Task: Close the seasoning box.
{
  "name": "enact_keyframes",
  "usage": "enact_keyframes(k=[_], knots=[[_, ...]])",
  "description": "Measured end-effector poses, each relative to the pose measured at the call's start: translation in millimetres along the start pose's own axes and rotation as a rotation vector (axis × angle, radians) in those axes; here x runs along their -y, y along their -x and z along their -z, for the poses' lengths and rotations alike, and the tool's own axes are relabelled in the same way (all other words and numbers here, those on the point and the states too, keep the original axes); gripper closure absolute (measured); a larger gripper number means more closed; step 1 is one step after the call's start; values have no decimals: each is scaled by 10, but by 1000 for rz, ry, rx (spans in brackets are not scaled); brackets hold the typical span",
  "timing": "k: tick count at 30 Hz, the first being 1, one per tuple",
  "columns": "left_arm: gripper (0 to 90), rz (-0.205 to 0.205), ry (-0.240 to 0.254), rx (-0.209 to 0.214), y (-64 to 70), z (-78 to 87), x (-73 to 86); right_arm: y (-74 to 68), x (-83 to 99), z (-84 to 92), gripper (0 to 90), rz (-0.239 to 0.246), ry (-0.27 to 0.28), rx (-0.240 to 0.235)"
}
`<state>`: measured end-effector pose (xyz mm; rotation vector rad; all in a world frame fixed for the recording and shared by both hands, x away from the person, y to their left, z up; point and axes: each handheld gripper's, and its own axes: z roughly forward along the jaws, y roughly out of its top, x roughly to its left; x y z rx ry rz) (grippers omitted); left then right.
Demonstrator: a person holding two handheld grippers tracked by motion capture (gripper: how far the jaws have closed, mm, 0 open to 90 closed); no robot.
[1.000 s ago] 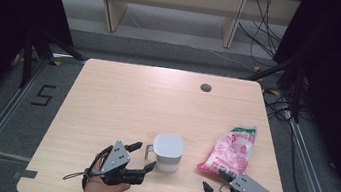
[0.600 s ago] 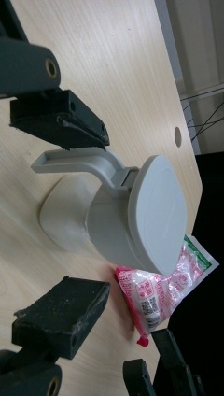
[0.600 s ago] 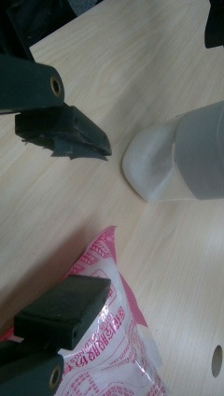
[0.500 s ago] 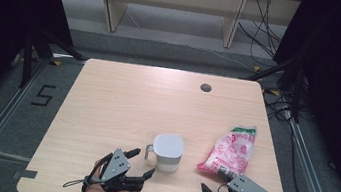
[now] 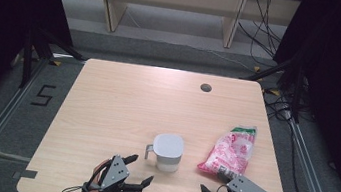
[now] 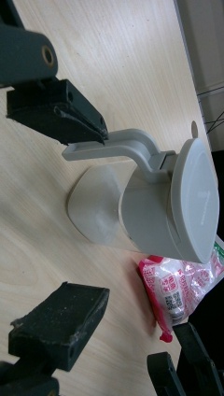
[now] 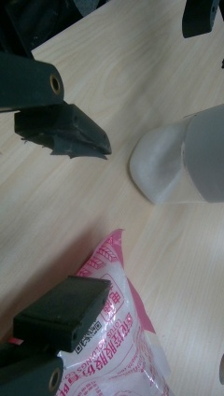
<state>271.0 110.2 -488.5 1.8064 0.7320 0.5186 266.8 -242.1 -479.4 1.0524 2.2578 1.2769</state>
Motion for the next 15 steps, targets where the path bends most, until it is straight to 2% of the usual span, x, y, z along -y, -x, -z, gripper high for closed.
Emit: enact_keyframes(k=[3, 4, 7, 8, 9, 10, 11, 12, 13, 14, 15], knots=[[191, 3, -8, -3, 8, 11, 7, 5, 2, 9, 298, -4, -11, -12], [188, -9, -21, -2, 5, 20, 8, 3, 3, 9, 297, -4, -10, -12], [187, -13, -21, -4, 21, 26, 14, -21, 20, 15, 295, -14, -10, 5], [187, -1, -14, 2, 37, 26, 21, -19, 23, 15, 291, -5, -10, 5], [186, -13, -17, 2, 38, 36, 26, -16, 24, 18, 285, -9, -6, -3], [186, -5, -14, 8, 47, 41, 31, -55, 28, 34, 282, -53, -9, -1], [186, -16, -24, 2, 48, 57, 29, -35, 31, 43, 276, -23, -7, 13], [184, -10, -10, 2, 57, 51, 31, -27, 37, 40, 273, -3, -11, -14], [181, -21, -13, -1, 54, 54, 29, -62, 52, 48, 272, -44, -15, -6], [179, -30, -22, -2, 57, 60, 28, -34, 59, 43, 270, -6, -15, -14], [179, -24, -22, -1, 69, 57, 32, -76, 76, 54, 266, -44, -36, -4]])
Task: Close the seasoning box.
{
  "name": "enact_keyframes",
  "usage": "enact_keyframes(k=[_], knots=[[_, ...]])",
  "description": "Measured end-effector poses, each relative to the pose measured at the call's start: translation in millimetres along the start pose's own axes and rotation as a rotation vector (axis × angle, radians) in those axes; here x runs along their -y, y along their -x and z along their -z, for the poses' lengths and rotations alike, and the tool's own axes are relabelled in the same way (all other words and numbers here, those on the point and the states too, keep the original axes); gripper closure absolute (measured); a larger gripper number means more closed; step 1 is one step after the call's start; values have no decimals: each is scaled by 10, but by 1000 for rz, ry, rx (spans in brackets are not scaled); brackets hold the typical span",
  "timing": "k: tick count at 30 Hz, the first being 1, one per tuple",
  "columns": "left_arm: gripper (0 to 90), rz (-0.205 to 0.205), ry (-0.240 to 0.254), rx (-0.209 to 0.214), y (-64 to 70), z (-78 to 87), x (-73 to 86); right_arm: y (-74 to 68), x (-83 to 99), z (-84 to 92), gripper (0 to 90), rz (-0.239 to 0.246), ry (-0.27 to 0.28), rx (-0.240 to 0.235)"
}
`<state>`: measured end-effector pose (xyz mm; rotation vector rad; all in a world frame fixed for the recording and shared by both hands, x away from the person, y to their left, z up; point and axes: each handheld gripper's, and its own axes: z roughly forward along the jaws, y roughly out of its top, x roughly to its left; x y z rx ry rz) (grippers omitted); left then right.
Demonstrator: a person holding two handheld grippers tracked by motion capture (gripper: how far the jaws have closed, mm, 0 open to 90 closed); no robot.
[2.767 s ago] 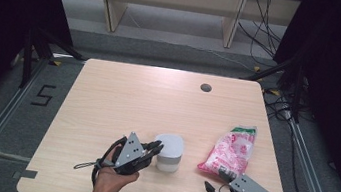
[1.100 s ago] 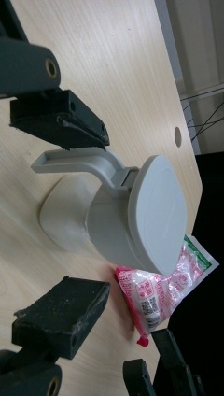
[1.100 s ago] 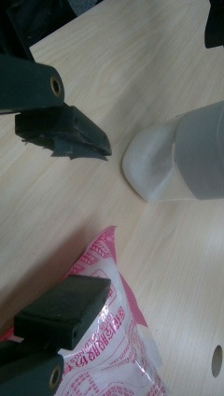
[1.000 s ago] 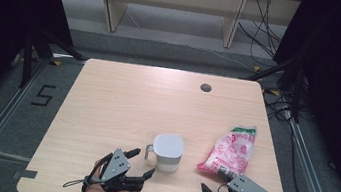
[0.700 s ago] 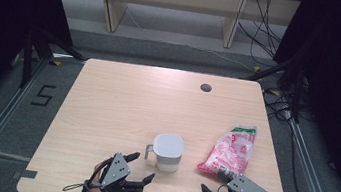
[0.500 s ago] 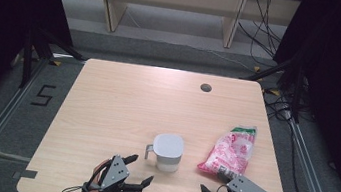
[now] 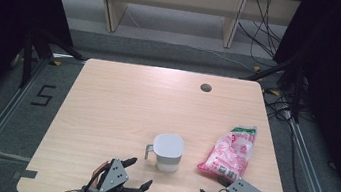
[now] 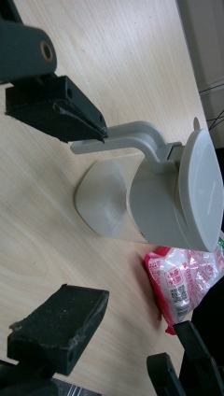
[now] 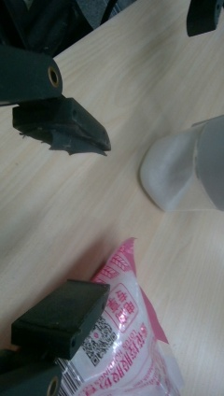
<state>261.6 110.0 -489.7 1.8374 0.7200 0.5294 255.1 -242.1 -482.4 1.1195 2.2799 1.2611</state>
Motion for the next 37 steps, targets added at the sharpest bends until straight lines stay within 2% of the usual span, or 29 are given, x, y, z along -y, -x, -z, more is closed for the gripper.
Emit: enact_keyframes(k=[1, 2, 3, 5, 6, 7, 8, 9, 11, 13, 14, 15, 16, 17, 19, 20, 21, 22, 23, 24, 25, 27, 30, 31, 32, 34, 36, 37], knots=[[179, 21, 14, 8, 16, -21, 9, -1, 10, -3, 262, 3, -1, -1], [179, 20, 17, 13, 23, -27, 8, 30, 14, -8, 261, 36, -4, 8], [179, 11, 8, 19, 23, -21, 5, 29, 31, -18, 261, 47, -5, 8], [179, 17, 15, 16, 42, -23, 8, -8, 49, -4, 258, 17, -10, 1], [179, 17, 12, 19, 47, -22, 9, 5, 54, 3, 257, 46, -14, 2], [179, 12, 4, 13, 47, -17, 10, 0, 63, -1, 256, 41, -17, -15], [179, 17, 2, 10, 46, -20, 16, -27, 75, 12, 253, 17, -26, -14], [177, 12, 1, 10, 38, -25, 21, -32, 85, 17, 249, 19, -27, 4], [170, 28, 9, 15, 43, -38, 30, -5, 110, 15, 239, 49, -35, -1], [171, 31, 10, 16, 40, -37, 35, -14, 138, 22, 217, 35, -46, -5], [170, 15, -2, 5, 33, -26, 31, -1, 156, 13, 207, 51, -67, -26], [170, 20, -1, 8, 35, -27, 32, -7, 169, 7, 202, 48, -71, -42], [170, 25, 9, 11, 38, -31, 35, -30, 184, 11, 202, 49, -74, -13], [170, 25, 8, 10, 37, -29, 35, -33, 195, 12, 198, 66, -78, -9], [170, 25, 9, 9, 37, -31, 36, -49, 205, 11, 196, 61, -80, -15], [170, 12, 4, 5, 29, -28, 34, -43, 206, 15, 196, 73, -87, -19], [169, -3, 13, 7, 16, -38, 34, -56, 205, 15, 195, 52, -84, -28], [169, 15, -2, -2, 25, -29, 41, -48, 207, 3, 195, 65, -78, -40], [169, 15, -2, -2, 24, -28, 42, -46, 203, 12, 196, 61, -85, -47], [169, -6, -2, 2, 7, -29, 39, -50, 205, 12, 196, 51, -83, -46], [169, 13, 3, -2, 17, -32, 44, -48, 205, 12, 195, 51, -82, -46], [166, -4, 4, -2, -1, -33, 43, -54, 207, 8, 196, 49, -75, -35], [164, 23, 2, -9, -1, -28, 51, -53, 207, 8, 196, 60, -81, -34], [162, 0, 12, -6, -26, -33, 51, -53, 207, 7, 196, 60, -81, -35], [162, 26, 3, -10, -16, -25, 55, -52, 207, 12, 196, 60, -81, -29], [161, 12, 4, -8, -40, -23, 56, -53, 210, 12, 195, 58, -68, -12], [161, 43, 2, -9, -55, -25, 71, -53, 210, 12, 196, 52, -76, -13], [161, 44, -1, -15, -80, -20, 73, -52, 209, 12, 196, 52, -73, -14]])
